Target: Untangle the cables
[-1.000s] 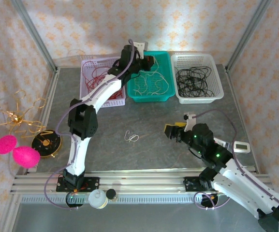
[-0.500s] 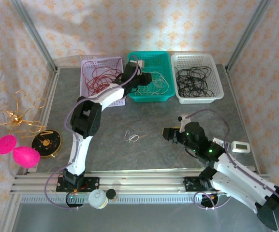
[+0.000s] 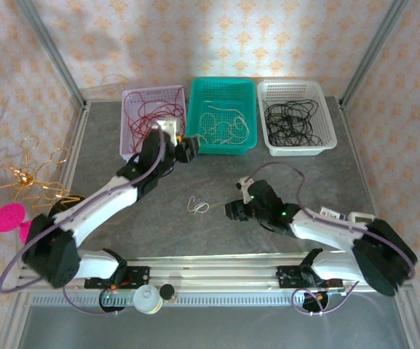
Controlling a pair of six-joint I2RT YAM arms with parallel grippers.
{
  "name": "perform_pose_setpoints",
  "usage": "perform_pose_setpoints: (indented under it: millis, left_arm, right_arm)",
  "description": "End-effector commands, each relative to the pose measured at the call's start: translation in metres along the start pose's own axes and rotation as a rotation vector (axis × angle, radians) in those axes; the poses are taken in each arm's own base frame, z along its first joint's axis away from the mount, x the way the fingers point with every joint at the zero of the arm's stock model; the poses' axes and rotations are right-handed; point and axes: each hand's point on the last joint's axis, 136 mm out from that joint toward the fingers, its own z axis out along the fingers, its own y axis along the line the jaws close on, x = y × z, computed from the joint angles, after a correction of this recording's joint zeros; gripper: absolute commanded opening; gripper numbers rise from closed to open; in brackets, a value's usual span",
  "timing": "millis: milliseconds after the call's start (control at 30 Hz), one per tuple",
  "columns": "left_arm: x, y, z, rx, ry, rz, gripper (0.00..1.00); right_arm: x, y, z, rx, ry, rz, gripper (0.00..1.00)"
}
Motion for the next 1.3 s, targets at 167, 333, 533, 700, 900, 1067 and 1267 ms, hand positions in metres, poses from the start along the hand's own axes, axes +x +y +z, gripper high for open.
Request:
perform_pose_setpoints:
  millis: [167, 333, 533, 700, 900, 1067, 1267]
  left_arm:
    - [0.055, 0.036, -0.064, -0.053, 0.060, -0.117, 0.60]
    - [0.074, 0.042, -0.084, -0.024, 0.068, -0.187, 0.55]
    - [0.092, 0.043, -0.090, 0.008, 0.100, -0.219, 0.54]
    - [0.093, 0.042, -0.092, 0.013, 0.108, -0.215, 0.51]
    - [0.096, 0.043, -0.094, 0.013, 0.117, -0.224, 0.51]
    - [0.107, 0.048, -0.097, 0.000, 0.138, -0.266, 0.51]
    - [0.130, 0.051, -0.097, 0.018, 0.167, -0.336, 0.51]
  right_arm:
    - [-0.013, 0.050, 0.017, -0.265, -0.123, -0.368, 0.52]
    - [-0.002, 0.059, 0.038, -0.329, -0.101, -0.521, 0.51]
    - [-0.001, 0.064, 0.060, -0.372, -0.088, -0.594, 0.51]
    - [-0.005, 0.057, 0.074, -0.342, -0.095, -0.595, 0.49]
    - [-0.015, 0.044, 0.076, -0.272, -0.102, -0.579, 0.44]
    - [-0.018, 0.042, 0.067, -0.259, -0.093, -0.561, 0.44]
    - [-0.011, 0.039, 0.046, -0.238, -0.098, -0.551, 0.43]
